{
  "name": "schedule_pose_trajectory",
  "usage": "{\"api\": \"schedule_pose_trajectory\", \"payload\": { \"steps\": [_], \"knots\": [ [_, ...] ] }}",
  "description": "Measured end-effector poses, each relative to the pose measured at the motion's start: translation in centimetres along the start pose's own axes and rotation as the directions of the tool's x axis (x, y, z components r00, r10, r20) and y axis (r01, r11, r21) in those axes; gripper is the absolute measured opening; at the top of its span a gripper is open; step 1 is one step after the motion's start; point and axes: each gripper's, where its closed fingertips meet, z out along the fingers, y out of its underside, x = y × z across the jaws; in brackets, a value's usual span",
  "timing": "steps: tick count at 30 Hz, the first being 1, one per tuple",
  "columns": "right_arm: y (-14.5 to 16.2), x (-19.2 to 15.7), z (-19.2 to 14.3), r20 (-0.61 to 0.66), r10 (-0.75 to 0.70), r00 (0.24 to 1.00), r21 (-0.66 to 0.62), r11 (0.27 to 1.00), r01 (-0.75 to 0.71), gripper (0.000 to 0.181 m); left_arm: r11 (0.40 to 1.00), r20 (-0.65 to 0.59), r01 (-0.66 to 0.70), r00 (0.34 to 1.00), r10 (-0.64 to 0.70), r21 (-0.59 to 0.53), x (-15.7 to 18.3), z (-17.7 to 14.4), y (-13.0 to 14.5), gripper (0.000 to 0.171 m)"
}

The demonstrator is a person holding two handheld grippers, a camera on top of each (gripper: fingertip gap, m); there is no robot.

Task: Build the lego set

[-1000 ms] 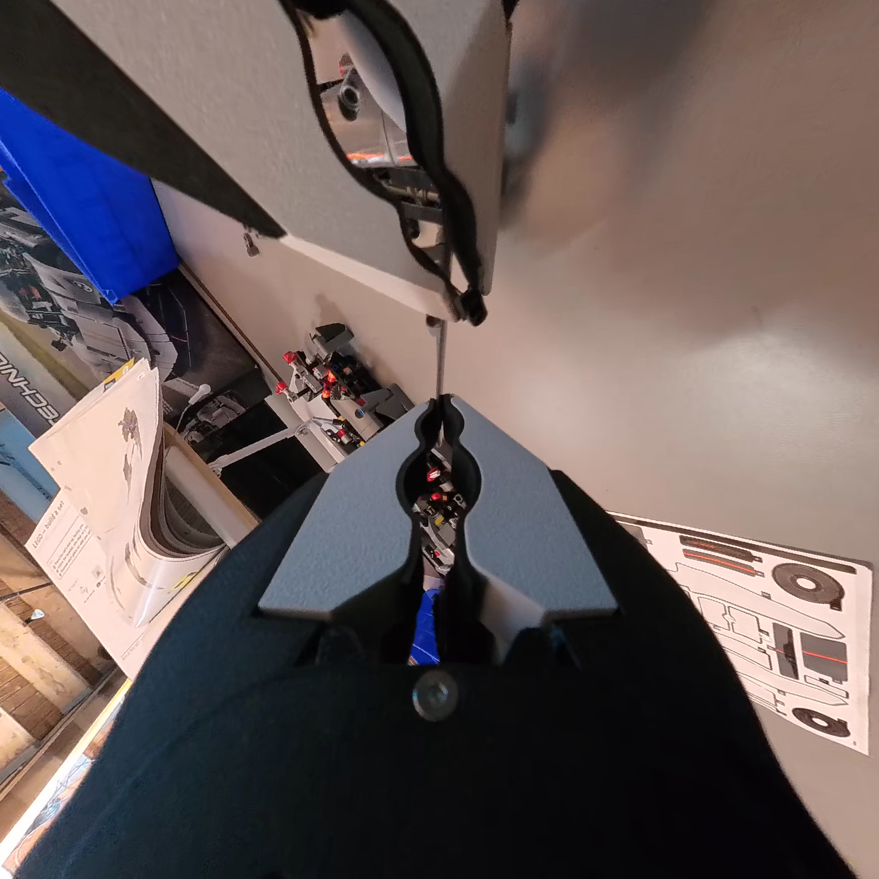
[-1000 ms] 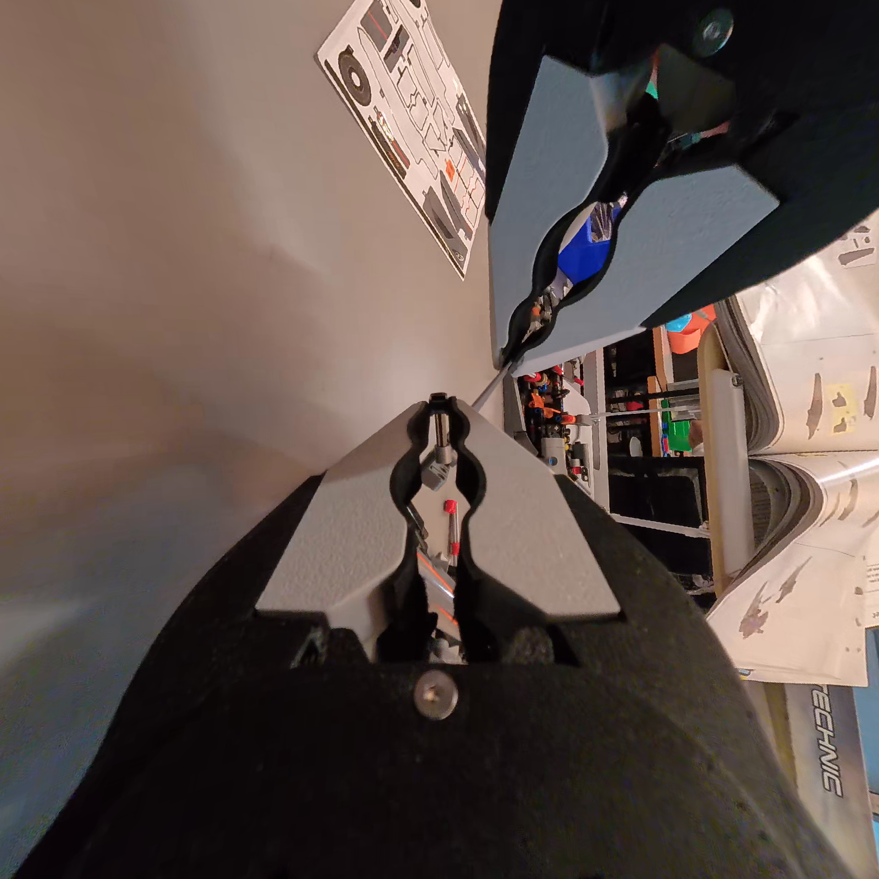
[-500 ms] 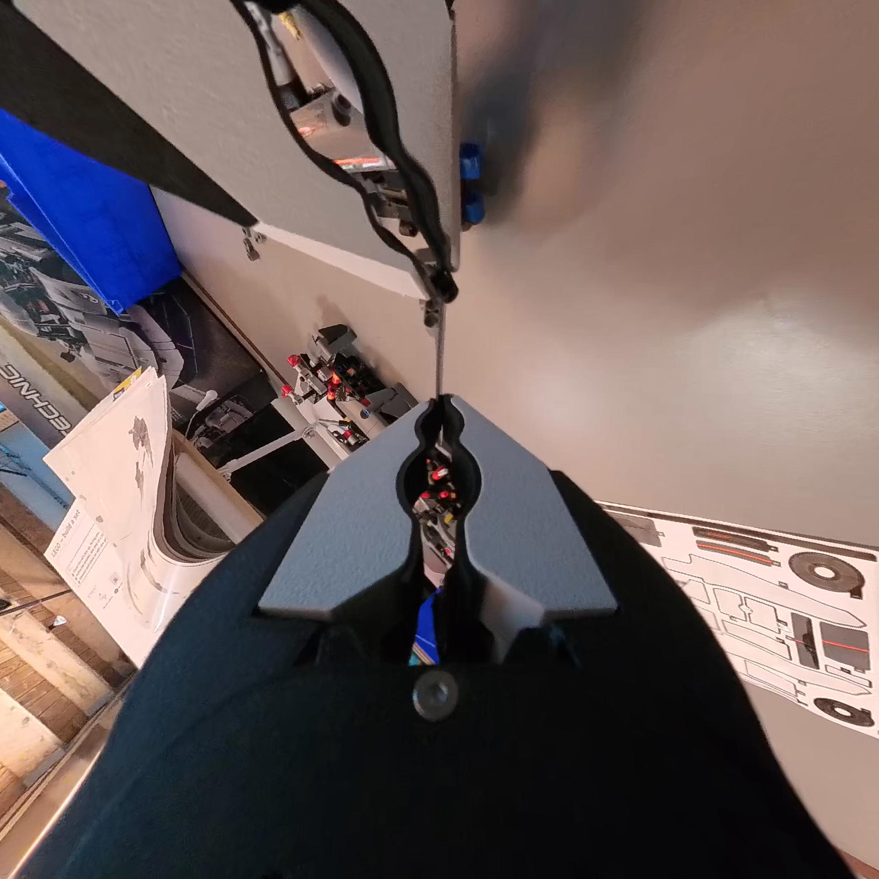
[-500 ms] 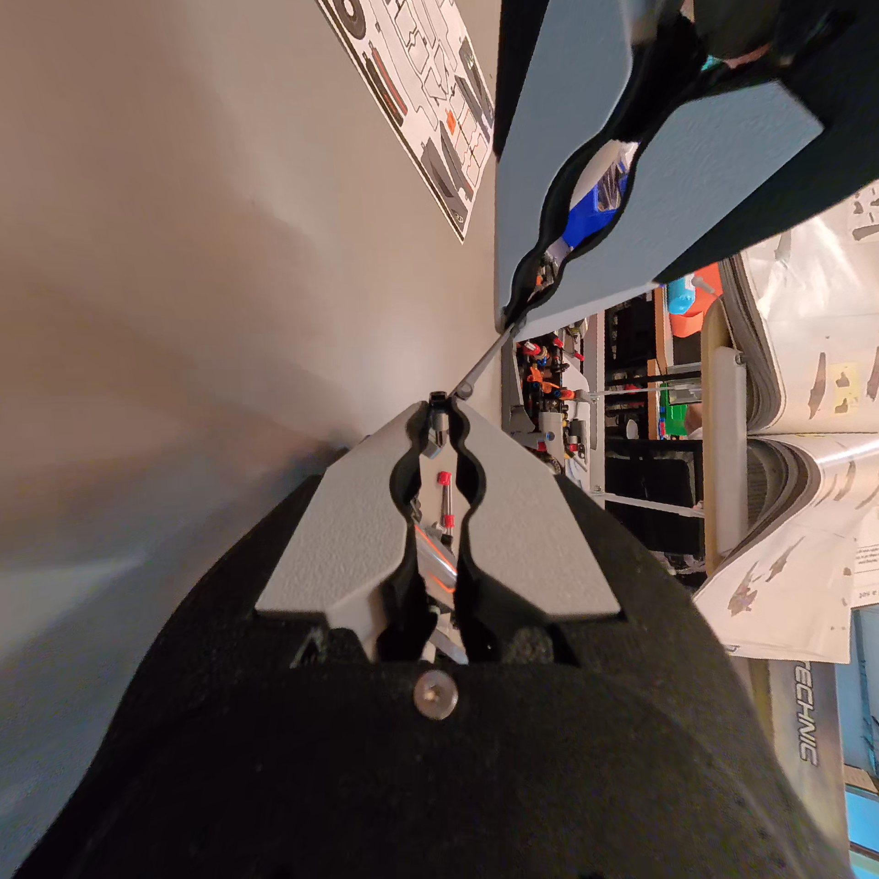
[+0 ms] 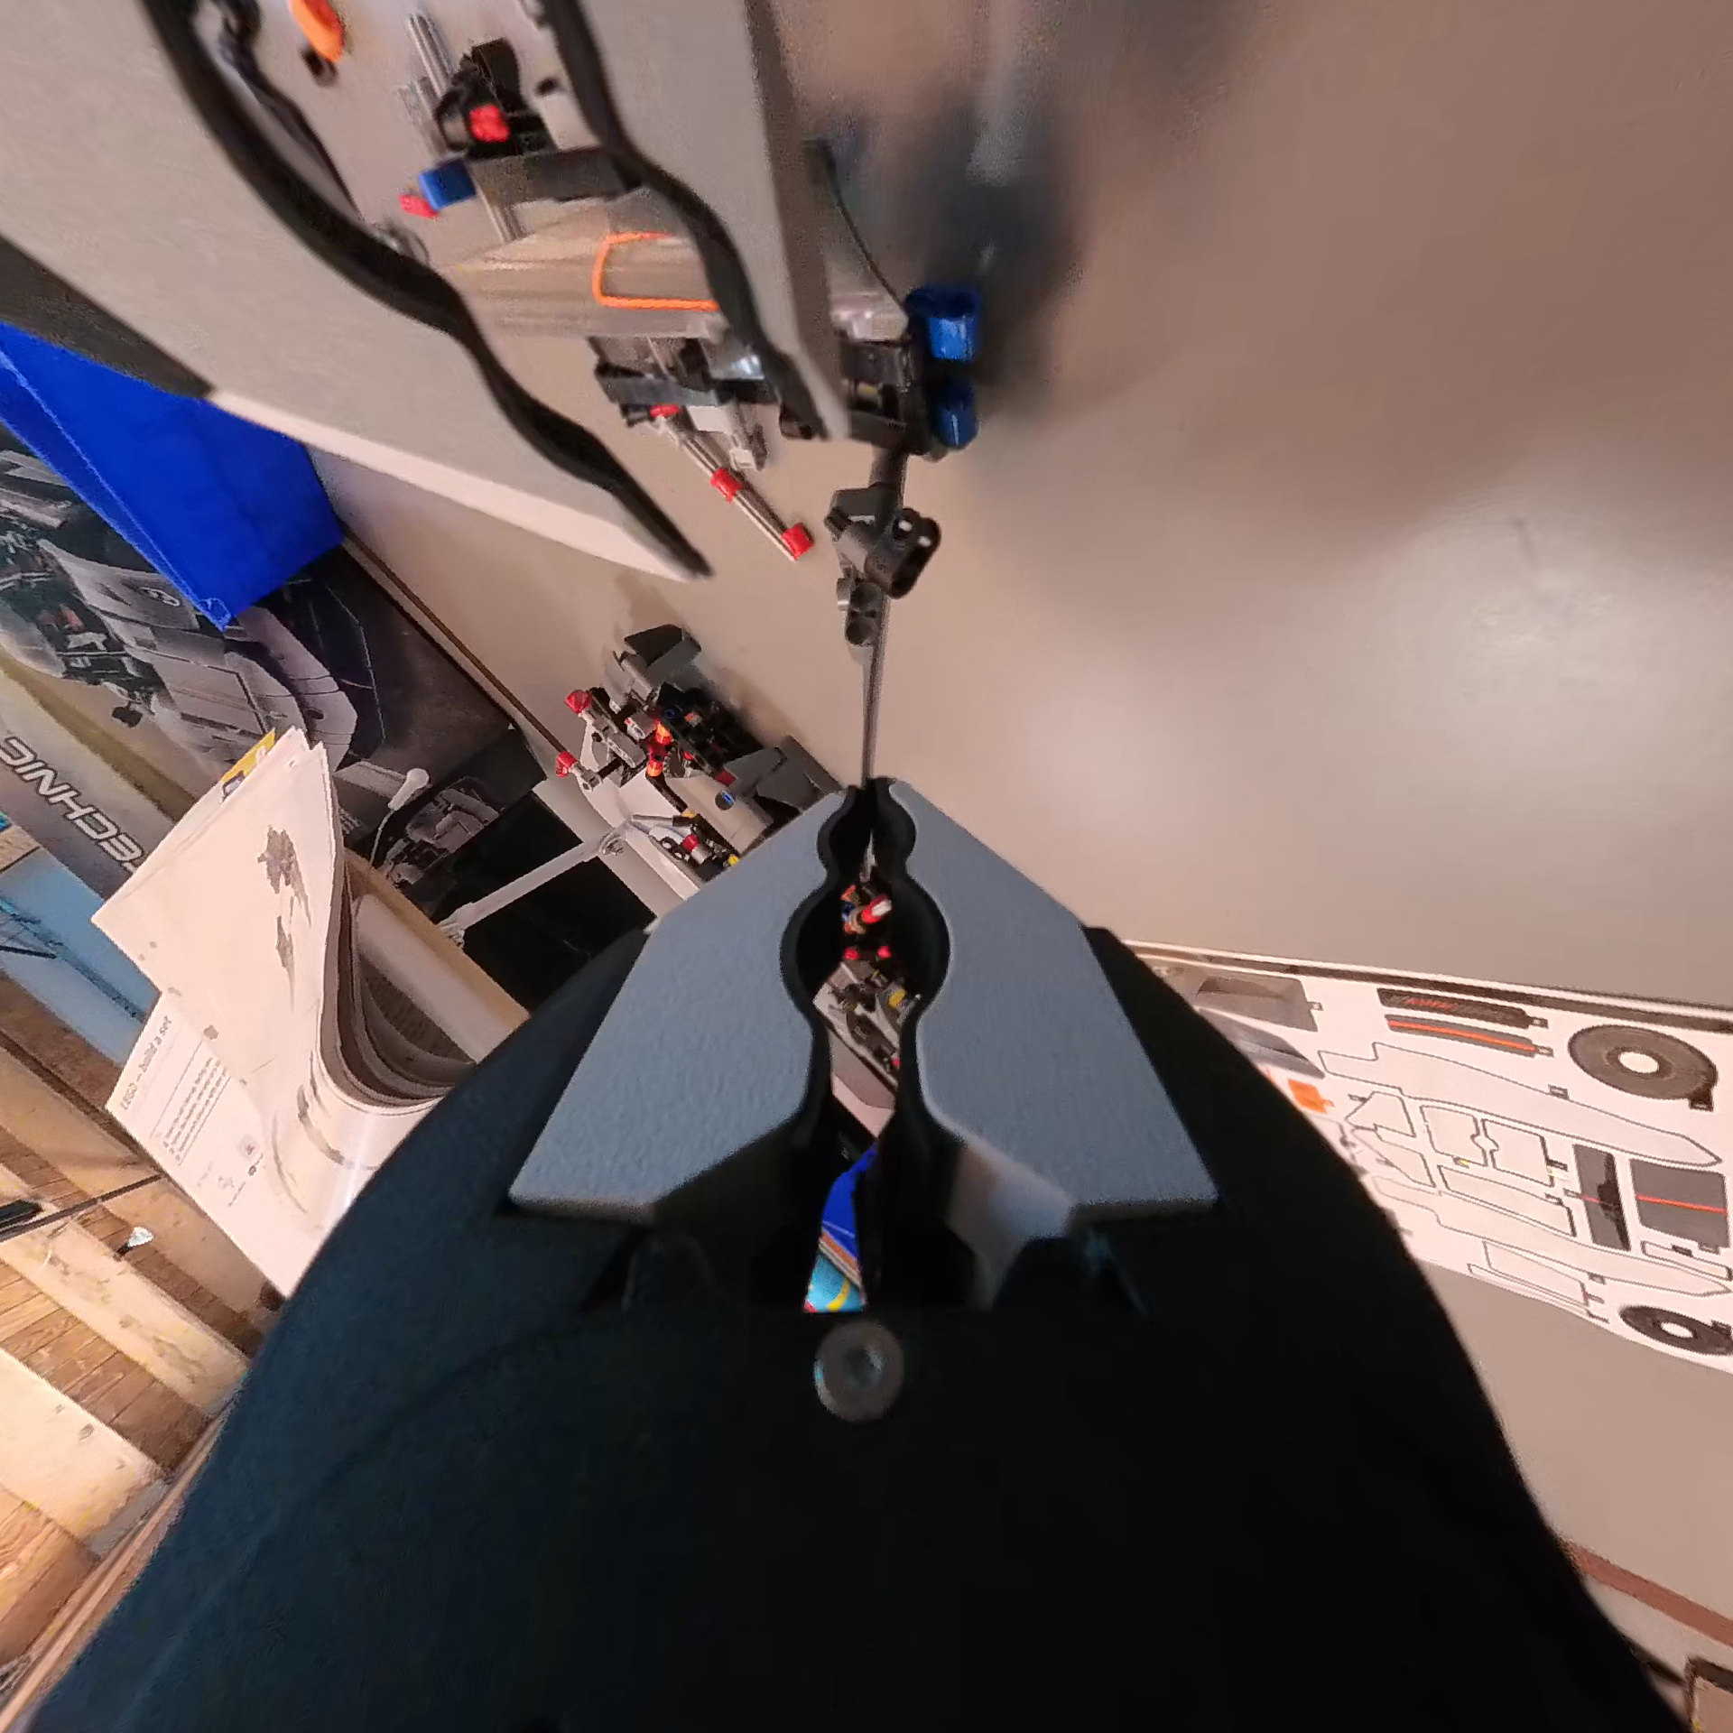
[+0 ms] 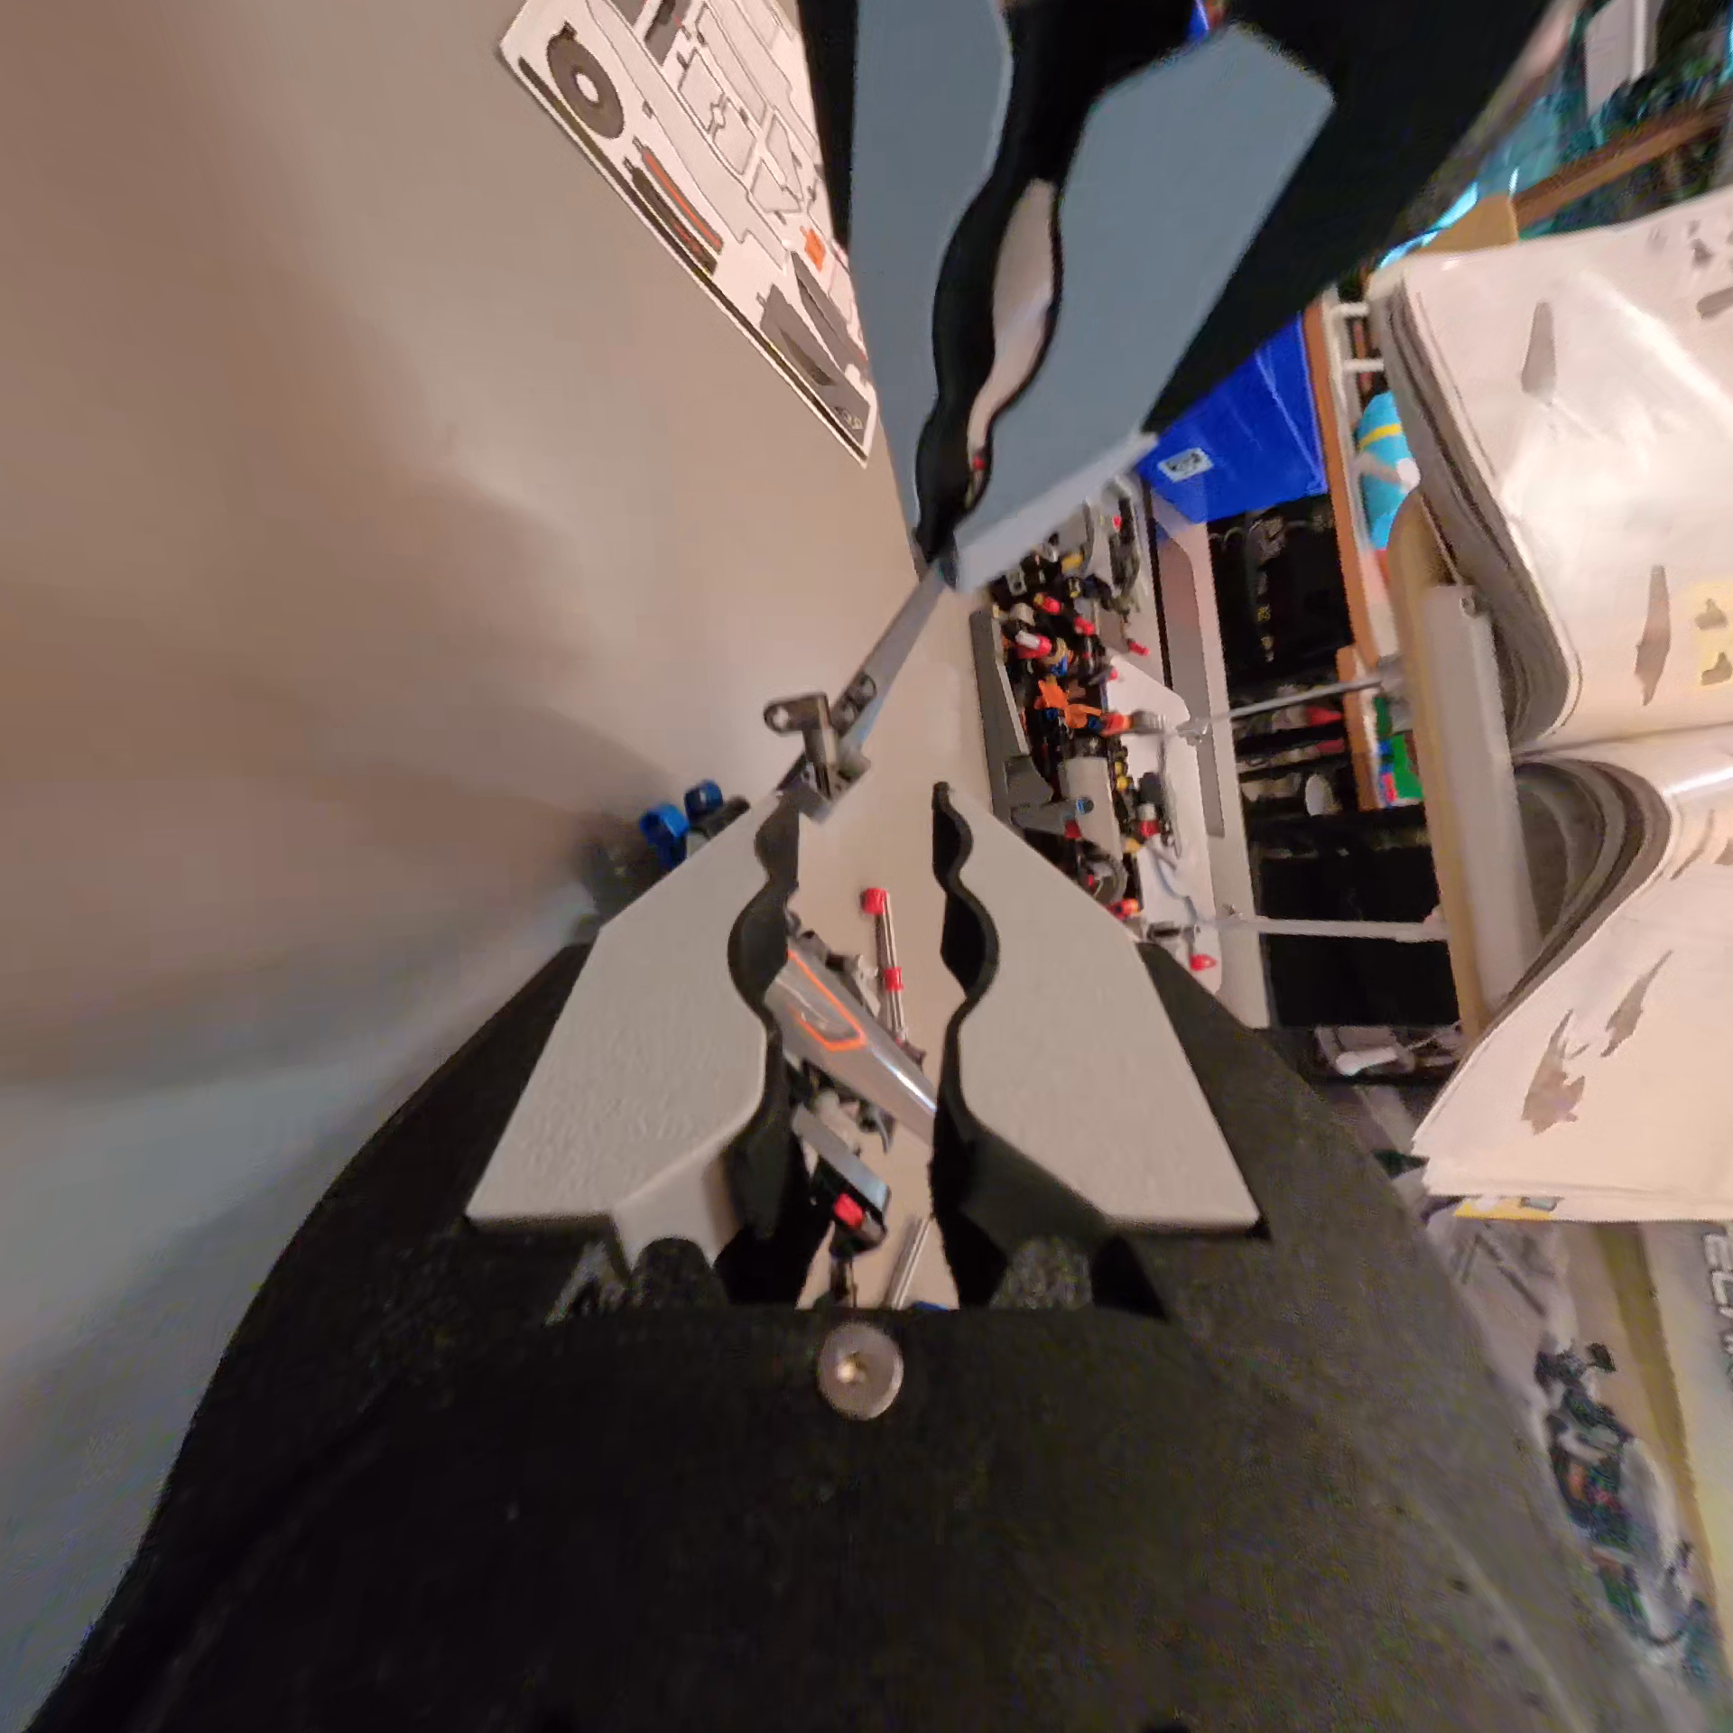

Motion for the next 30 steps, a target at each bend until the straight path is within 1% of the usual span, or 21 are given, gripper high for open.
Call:
{"api": "schedule_pose_trajectory", "payload": {
  "steps": [2,5,8,12,14,22,27,30],
  "knots": [
    [0.7,0.6,-0.5,0.003,0.050,0.999,-0.007,0.999,-0.050,0.030,1.000,-0.009,-0.005,1.000,0.005,-0.005,0.0,-0.2,0.2,0.000],
    [1.8,1.2,-0.9,0.013,0.145,0.989,0.007,0.989,-0.145,0.031,1.000,-0.021,-0.029,0.999,0.028,-0.009,0.0,-0.6,0.5,0.000],
    [3.1,0.6,-0.2,0.062,0.195,0.979,-0.024,0.981,-0.194,0.029,0.997,-0.032,-0.073,0.997,0.072,-0.037,0.0,-0.7,1.3,0.000],
    [3.6,-0.3,1.0,0.122,0.259,0.958,-0.033,0.966,-0.257,0.026,0.992,-0.048,-0.103,0.994,0.100,-0.072,-0.1,-0.7,2.4,0.000],
    [3.9,-0.5,1.5,0.147,0.279,0.949,-0.044,0.960,-0.275,0.020,0.991,-0.064,-0.107,0.993,0.102,-0.078,0.0,-0.5,2.8,0.000],
    [4.5,-1.0,2.9,0.222,0.338,0.914,-0.066,0.941,-0.332,0.016,0.983,-0.084,-0.150,0.986,0.142,-0.109,-0.7,0.0,3.5,0.001],
    [4.8,-0.9,3.3,0.244,0.358,0.901,-0.078,0.934,-0.350,0.013,0.984,-0.051,-0.133,0.990,0.128,-0.116,-1.9,0.5,3.9,0.004],
    [5.0,-0.8,3.5,0.256,0.374,0.891,-0.083,0.927,-0.365,0.011,0.991,-0.007,-0.093,0.996,0.093,-0.100,-2.6,0.9,3.9,0.011]
  ]
}}
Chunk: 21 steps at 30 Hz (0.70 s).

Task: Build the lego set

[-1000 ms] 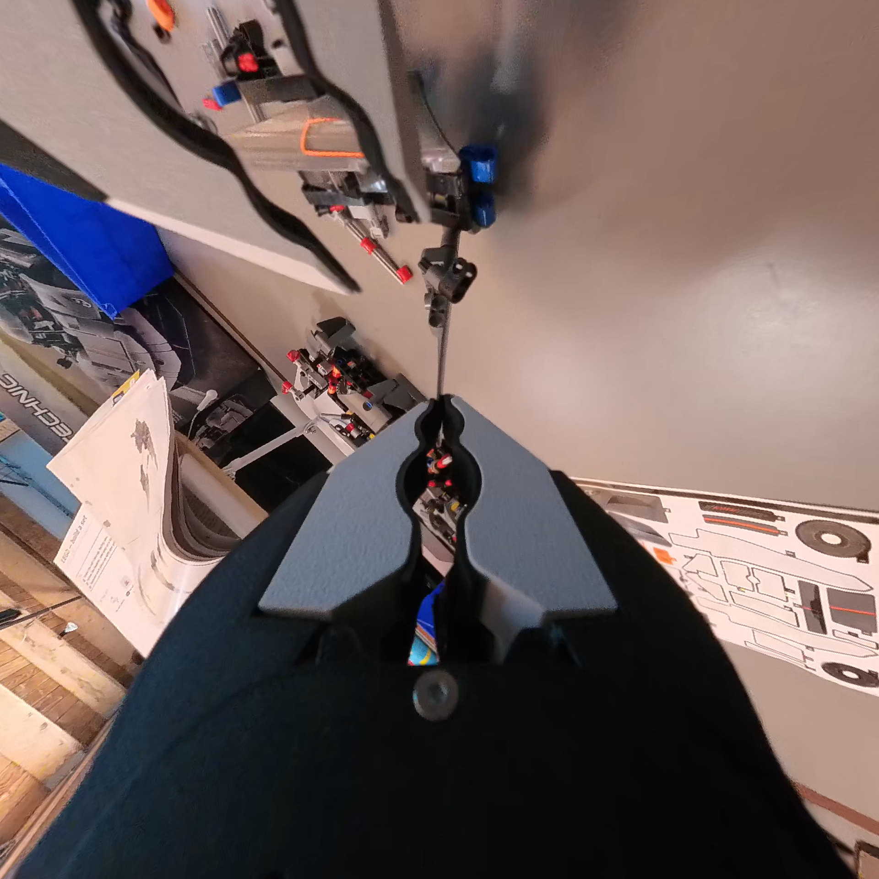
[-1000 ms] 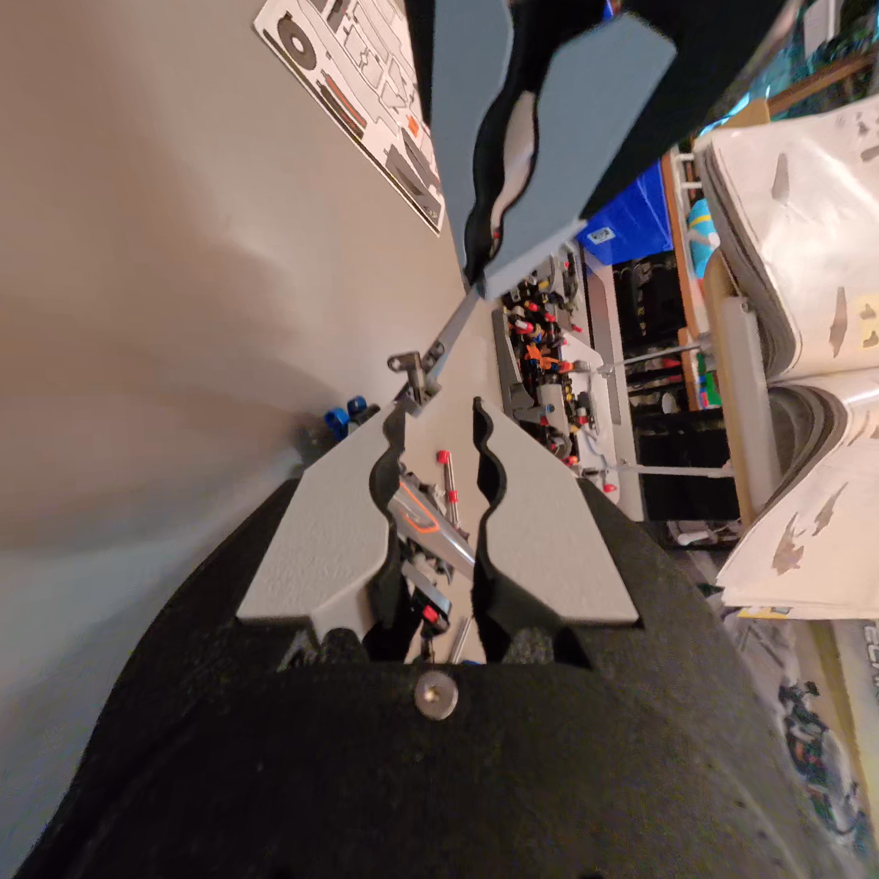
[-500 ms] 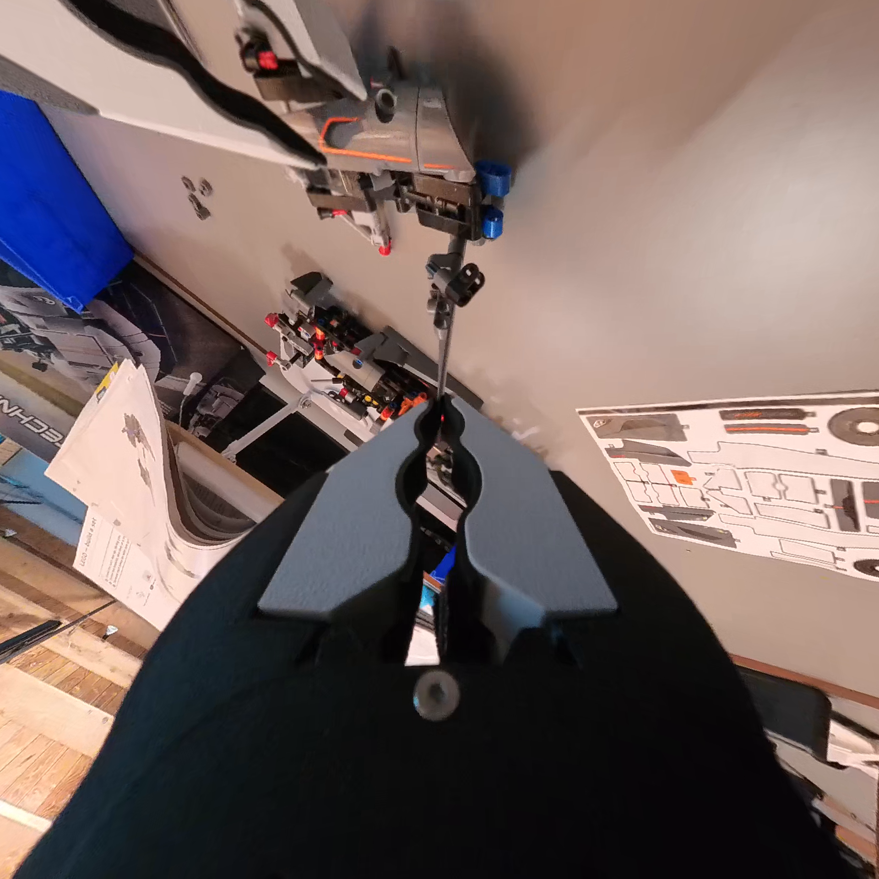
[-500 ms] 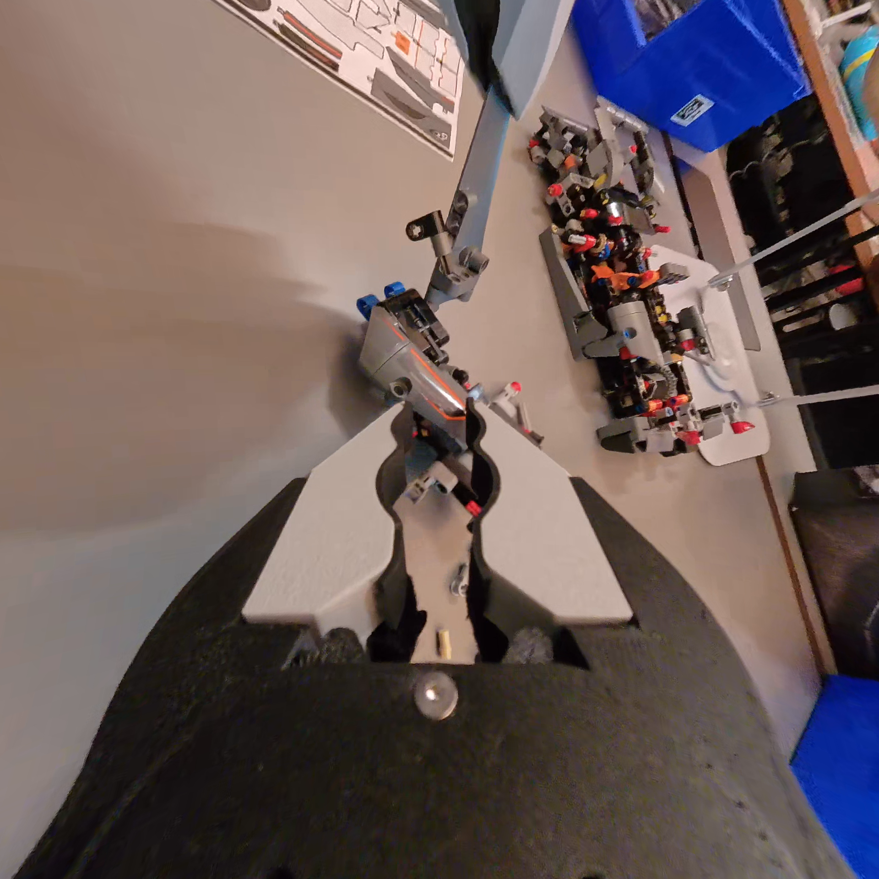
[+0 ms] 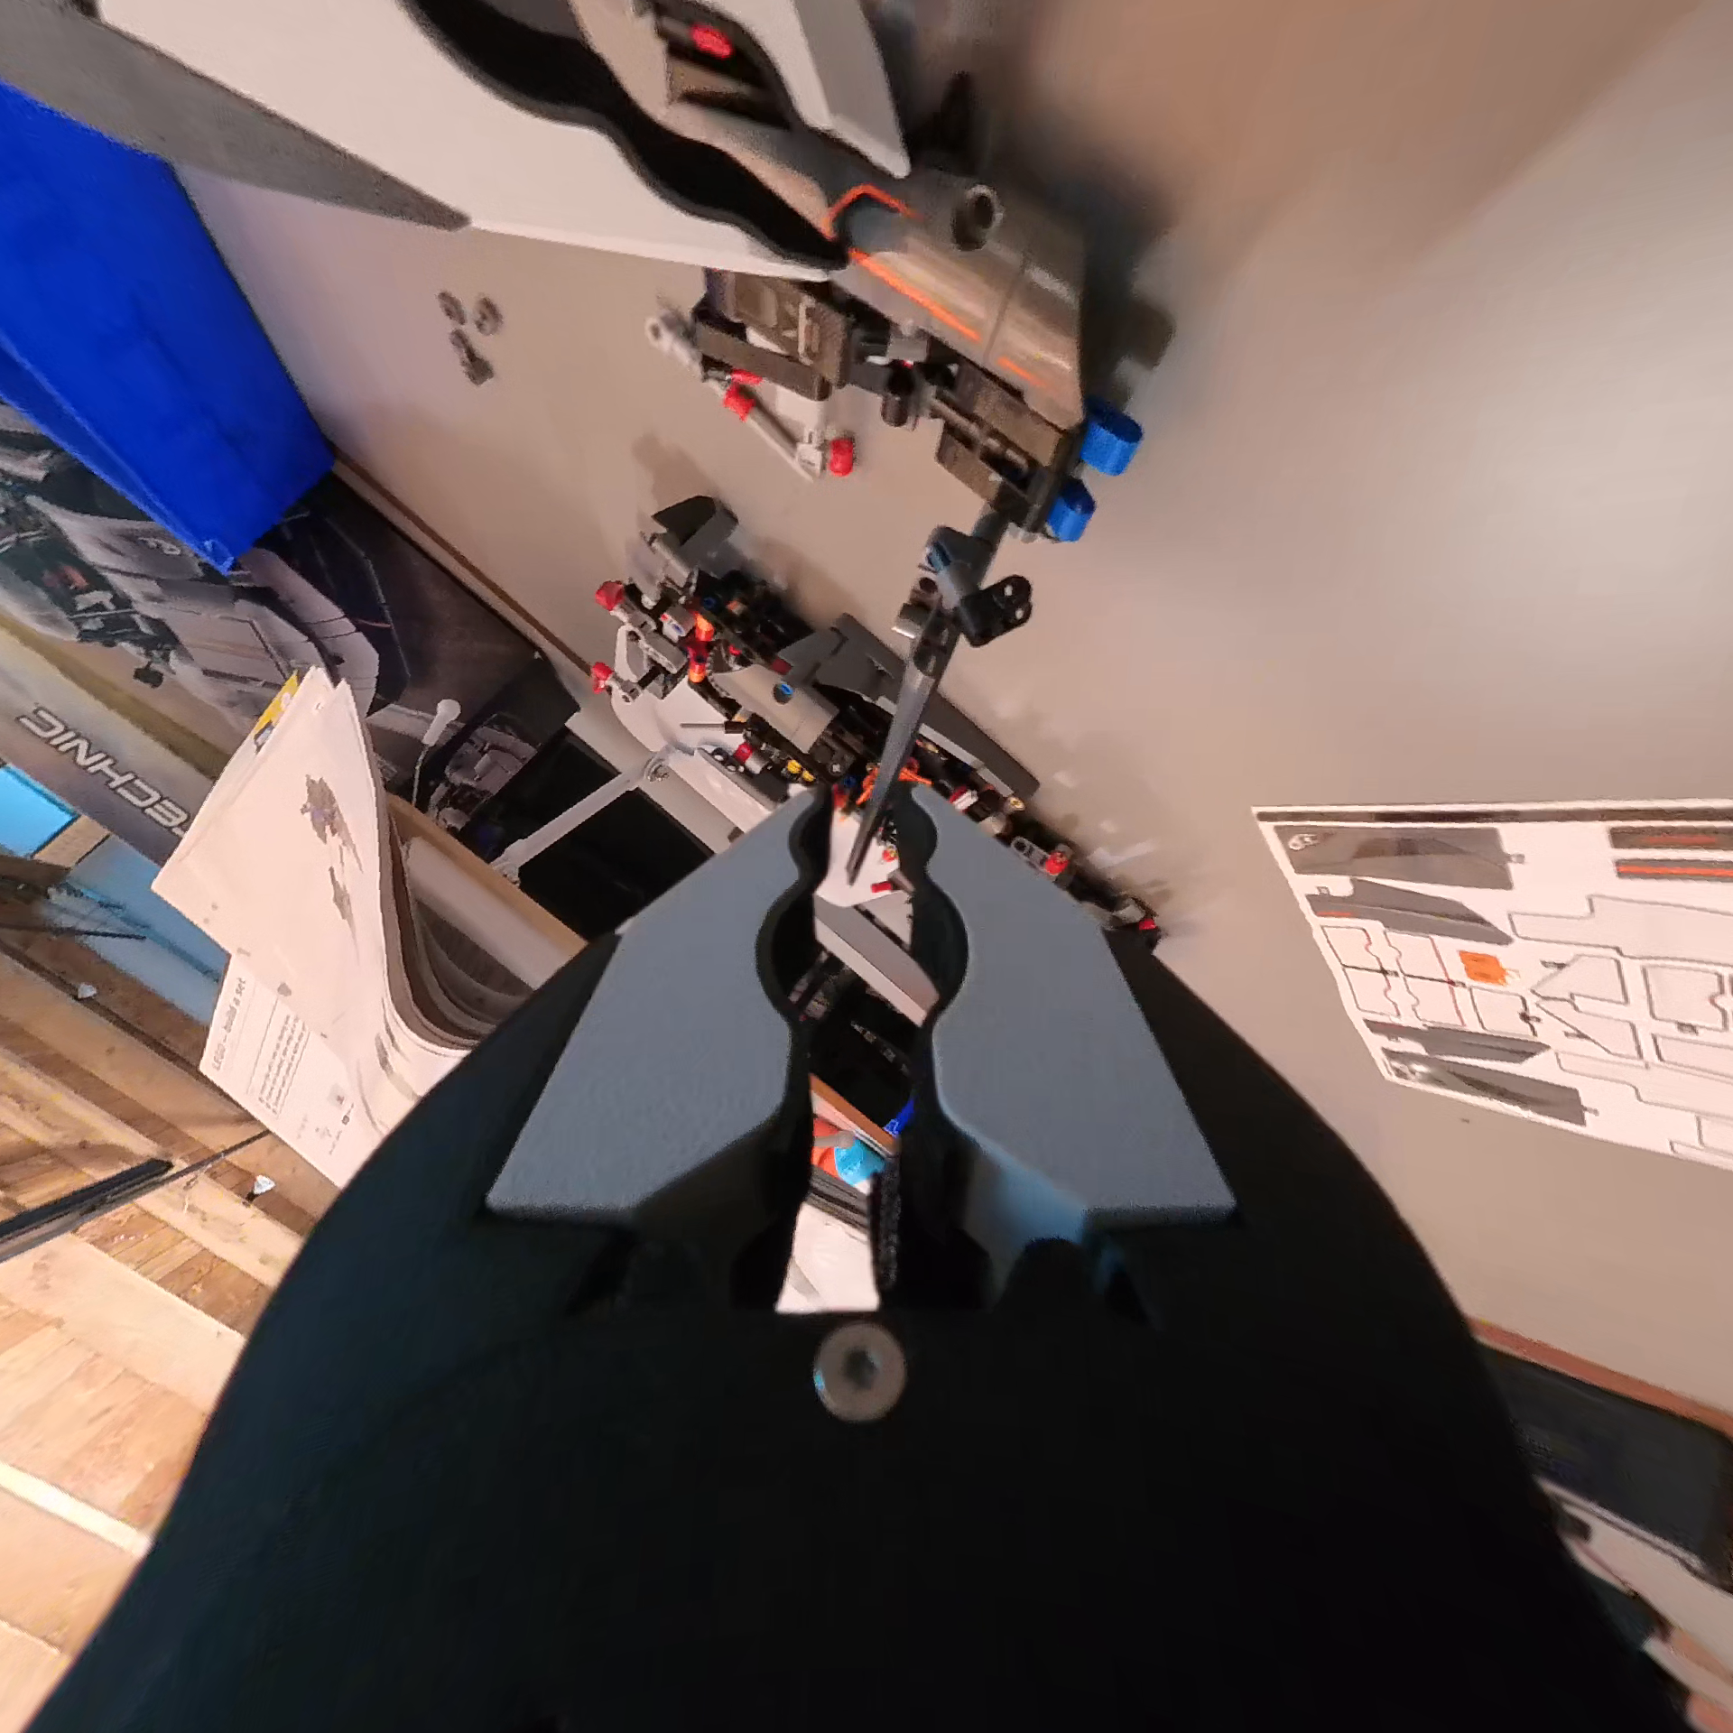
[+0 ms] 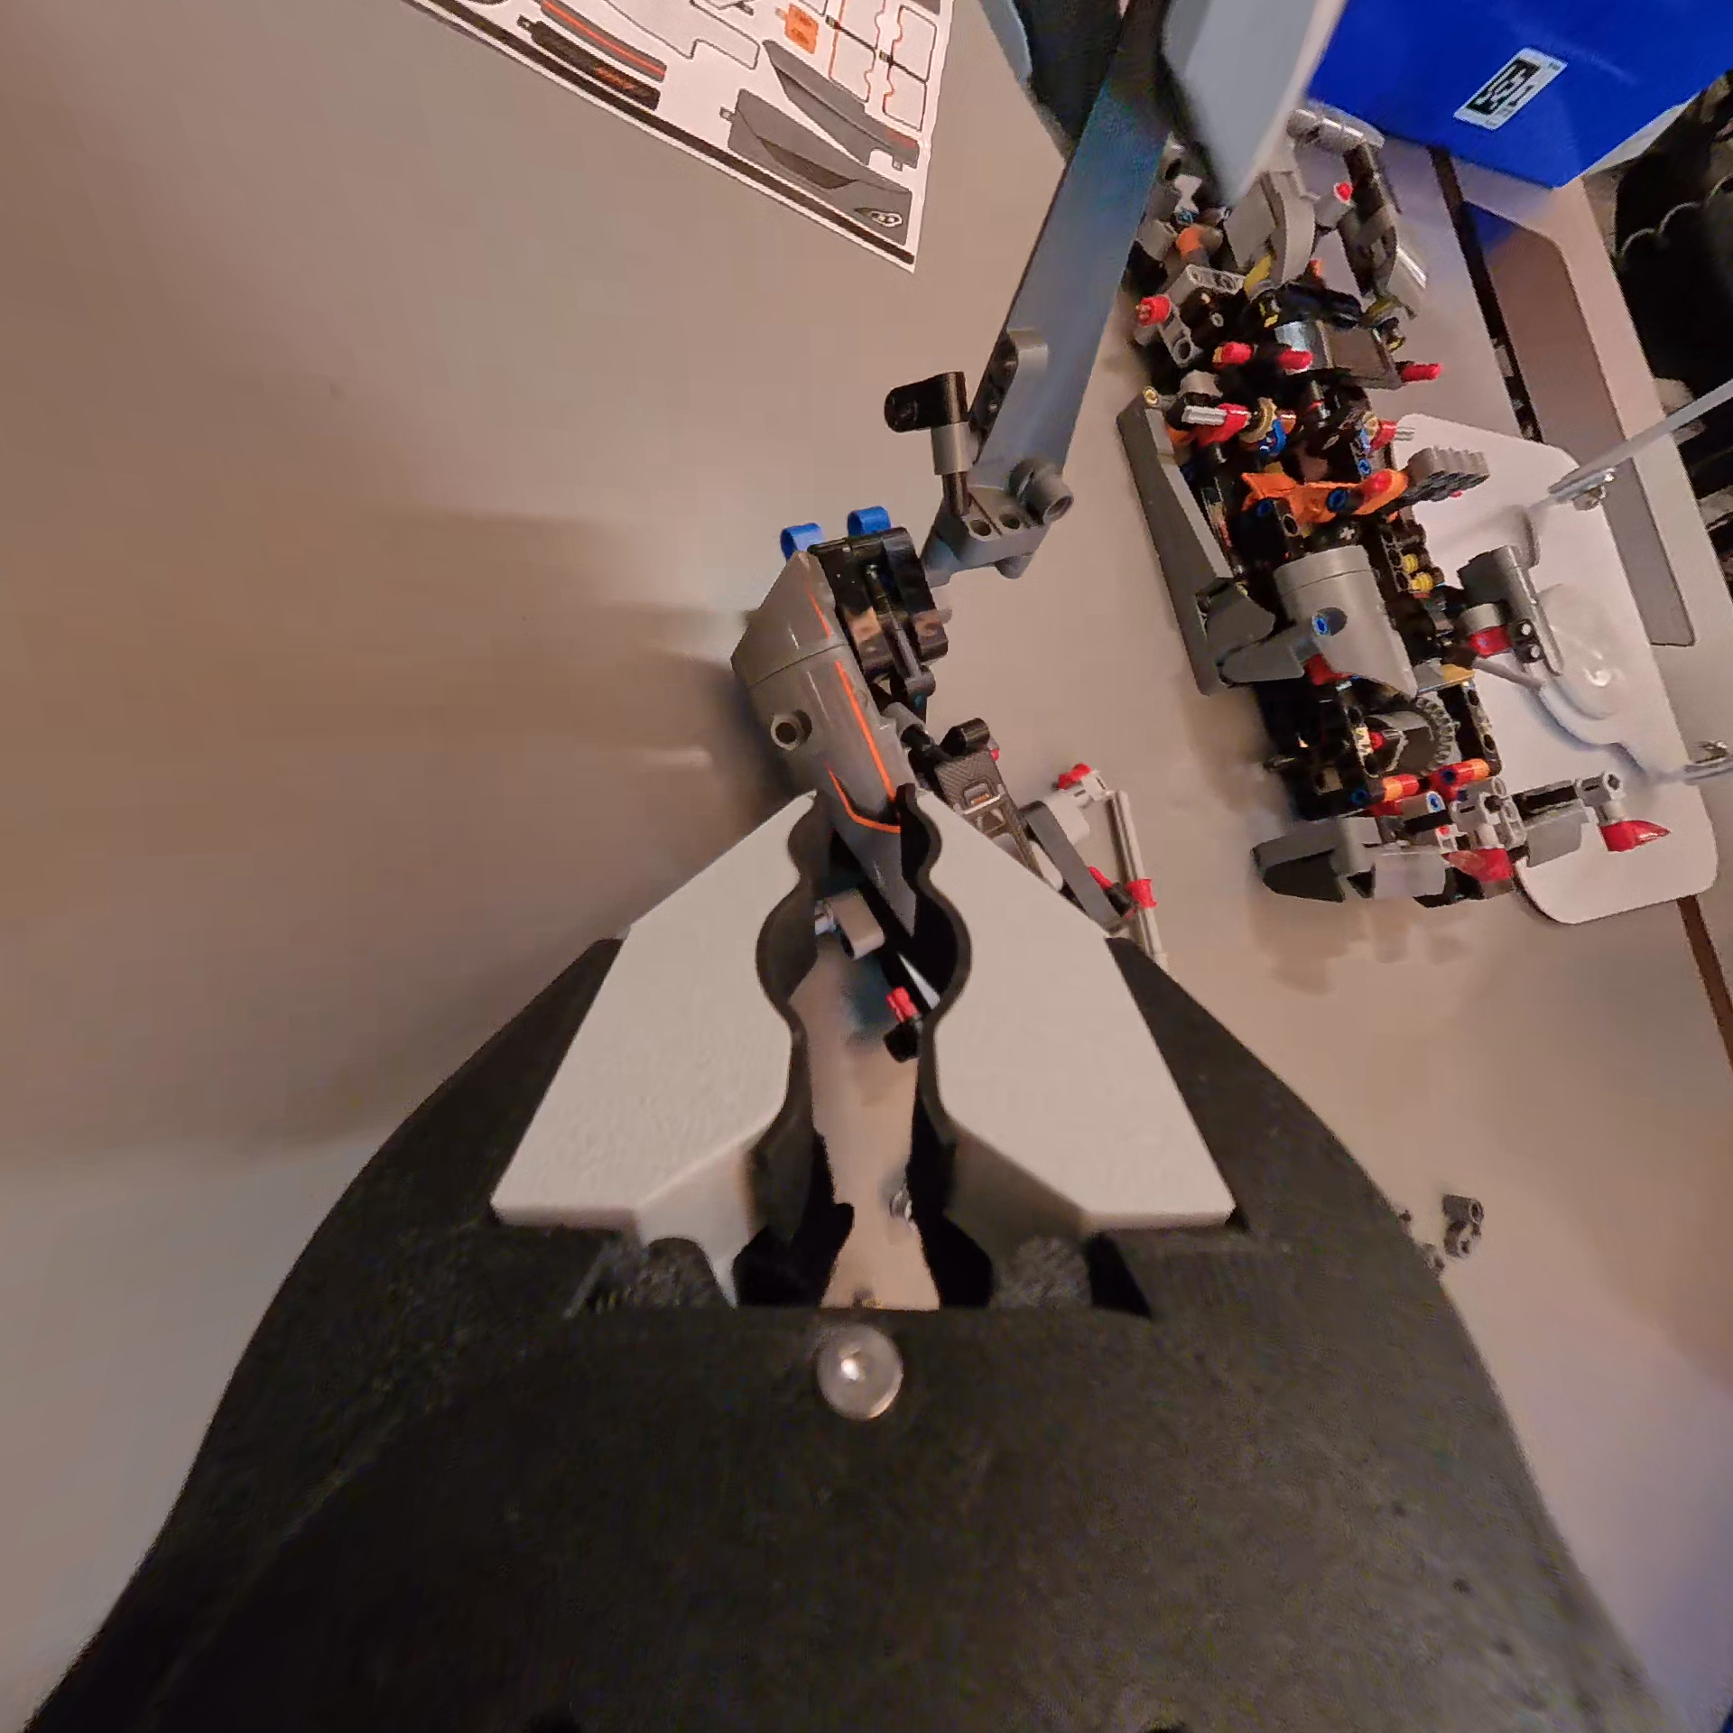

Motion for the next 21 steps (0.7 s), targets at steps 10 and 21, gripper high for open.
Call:
{"api": "schedule_pose_trajectory", "payload": {
  "steps": [10,21],
  "knots": [
    [-0.4,-0.1,0.2,0.028,0.024,0.999,0.025,0.999,-0.025,0.012,0.902,0.096,0.426,0.897,-0.432,0.073,-0.4,-1.0,2.6,0.045],
    [-0.5,-0.2,0.4,0.043,0.039,0.998,0.028,0.999,-0.040,0.012,0.643,-0.024,0.745,0.657,-0.754,0.176,2.7,-0.9,2.2,0.047]
  ]
}}
